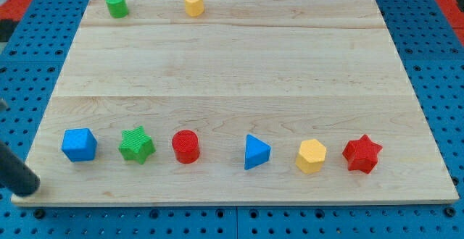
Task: Push blue cube to the center
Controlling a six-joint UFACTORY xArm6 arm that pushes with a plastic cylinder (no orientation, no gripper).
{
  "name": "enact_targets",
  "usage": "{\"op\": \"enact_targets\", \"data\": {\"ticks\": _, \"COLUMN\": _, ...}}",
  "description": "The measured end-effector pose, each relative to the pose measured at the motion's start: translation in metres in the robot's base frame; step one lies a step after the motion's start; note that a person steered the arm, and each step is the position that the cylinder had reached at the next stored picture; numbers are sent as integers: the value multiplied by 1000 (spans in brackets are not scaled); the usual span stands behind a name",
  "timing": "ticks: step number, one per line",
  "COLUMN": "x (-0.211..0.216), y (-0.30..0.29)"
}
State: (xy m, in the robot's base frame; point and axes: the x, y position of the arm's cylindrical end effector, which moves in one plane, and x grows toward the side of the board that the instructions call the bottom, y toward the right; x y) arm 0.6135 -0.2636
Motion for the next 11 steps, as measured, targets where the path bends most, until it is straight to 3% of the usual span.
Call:
{"op": "enact_targets", "data": {"ticks": 1, "x": -6, "y": 50}}
{"op": "enact_targets", "data": {"ticks": 3, "x": -31, "y": 30}}
{"op": "enact_targets", "data": {"ticks": 4, "x": -59, "y": 18}}
{"op": "enact_targets", "data": {"ticks": 5, "x": -97, "y": 41}}
{"op": "enact_targets", "data": {"ticks": 7, "x": -112, "y": 94}}
{"op": "enact_targets", "data": {"ticks": 9, "x": -189, "y": 166}}
{"op": "enact_targets", "data": {"ticks": 11, "x": -234, "y": 260}}
